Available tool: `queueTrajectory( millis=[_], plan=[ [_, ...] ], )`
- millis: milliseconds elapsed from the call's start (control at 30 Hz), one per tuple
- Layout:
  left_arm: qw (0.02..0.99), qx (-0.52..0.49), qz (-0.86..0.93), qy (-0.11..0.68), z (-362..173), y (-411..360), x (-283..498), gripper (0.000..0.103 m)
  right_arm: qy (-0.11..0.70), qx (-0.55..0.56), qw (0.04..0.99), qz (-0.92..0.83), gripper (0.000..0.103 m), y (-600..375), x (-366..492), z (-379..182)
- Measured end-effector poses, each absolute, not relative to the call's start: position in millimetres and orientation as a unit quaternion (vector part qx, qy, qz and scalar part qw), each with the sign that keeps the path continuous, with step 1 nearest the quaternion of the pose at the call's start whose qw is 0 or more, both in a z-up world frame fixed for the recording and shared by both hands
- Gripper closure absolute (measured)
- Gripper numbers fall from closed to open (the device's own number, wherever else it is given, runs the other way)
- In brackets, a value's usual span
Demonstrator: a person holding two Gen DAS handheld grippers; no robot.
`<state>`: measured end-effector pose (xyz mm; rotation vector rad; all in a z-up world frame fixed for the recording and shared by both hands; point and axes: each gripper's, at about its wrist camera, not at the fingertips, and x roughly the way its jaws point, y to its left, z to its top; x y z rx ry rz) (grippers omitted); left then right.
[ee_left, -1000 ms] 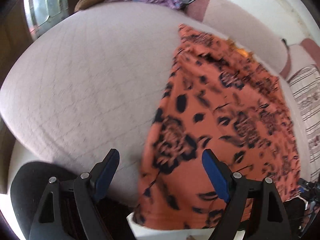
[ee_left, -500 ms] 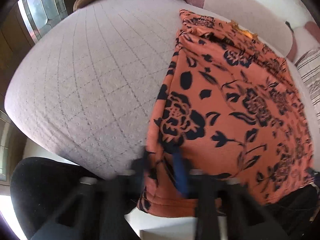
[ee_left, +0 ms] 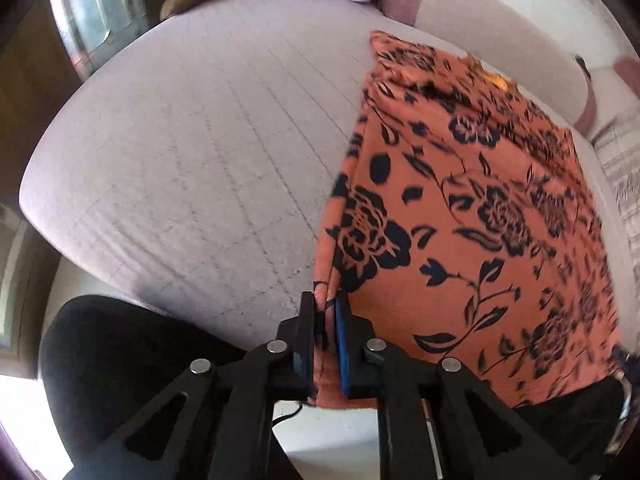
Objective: Fold small clothes
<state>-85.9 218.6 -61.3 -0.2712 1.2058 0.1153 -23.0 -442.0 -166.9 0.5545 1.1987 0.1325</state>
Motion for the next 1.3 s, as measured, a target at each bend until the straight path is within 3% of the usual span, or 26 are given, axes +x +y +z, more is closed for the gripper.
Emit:
queueTrajectory(
  millis=[33, 67, 100, 133, 300, 433, 600, 667, 700, 833, 933, 1033, 1100, 1133, 1233, 1300],
  plan=[
    [0.821, -0.135, 0.059, 0.552, -50.7, 221.0, -84.6, 0.085, 0.554, 0.246, 0.794, 0.046, 0.071, -447.7, -27.0, -160.5],
    [0.832, -0.128, 0.063, 0.537, -40.1, 219.9, -80.6, 0.067, 0.553, 0.239, 0.797, 0.045, 0.050, -452.9, -30.4, -153.2],
    [0.843, -0.118, 0.064, 0.521, -29.0, 217.2, -73.7, 0.050, 0.542, 0.239, 0.805, 0.042, 0.036, -459.7, -33.0, -142.9],
    [0.851, -0.117, 0.059, 0.509, -21.5, 215.4, -65.9, 0.047, 0.529, 0.241, 0.813, 0.037, 0.026, -464.9, -32.9, -133.3],
    [0.878, -0.118, -0.021, 0.463, -9.4, 179.4, 23.2, 0.046, 0.448, 0.240, 0.856, 0.098, 0.026, -474.3, 37.4, -79.4],
    [0.888, -0.119, -0.050, 0.442, -25.8, 141.8, 106.1, 0.046, 0.436, 0.263, 0.850, 0.137, 0.026, -470.8, 157.6, -90.0],
    [0.875, -0.107, -0.042, 0.471, -59.8, 121.5, 174.0, 0.046, 0.454, 0.302, 0.830, 0.120, 0.034, -471.9, 276.5, -121.5],
    [0.867, -0.093, -0.026, 0.489, -76.9, 121.4, 186.9, 0.046, 0.456, 0.325, 0.821, 0.115, 0.056, -472.2, 307.6, -134.1],
    [0.860, -0.091, -0.026, 0.501, -87.6, 120.4, 191.9, 0.047, 0.460, 0.334, 0.813, 0.122, 0.061, -468.7, 319.9, -140.4],
    [0.874, -0.040, -0.031, 0.484, -95.1, 111.4, 186.9, 0.047, 0.503, 0.261, 0.818, 0.095, 0.101, -443.4, 353.0, -153.9],
    [0.875, -0.039, -0.031, 0.481, -95.4, 112.3, 185.9, 0.047, 0.490, 0.266, 0.830, 0.024, 0.101, -462.0, 354.4, -154.3],
    [0.874, -0.041, -0.033, 0.483, -93.6, 114.4, 185.1, 0.046, 0.482, 0.288, 0.826, 0.048, 0.093, -461.1, 346.1, -153.4],
    [0.873, -0.044, -0.035, 0.484, -95.4, 113.5, 188.6, 0.045, 0.473, 0.293, 0.829, 0.063, 0.044, -454.3, 340.2, -145.2],
    [0.873, -0.044, -0.036, 0.484, -96.3, 113.0, 189.5, 0.044, 0.470, 0.294, 0.829, 0.070, 0.000, -449.5, 338.7, -141.6],
    [0.874, -0.043, -0.038, 0.483, -98.4, 110.7, 193.7, 0.044, 0.442, 0.277, 0.851, 0.063, 0.000, -441.8, 339.9, -135.5],
    [0.874, -0.043, -0.038, 0.482, -98.5, 111.8, 194.4, 0.044, 0.468, 0.279, 0.834, 0.086, 0.020, -436.9, 353.2, -147.1]
  ],
)
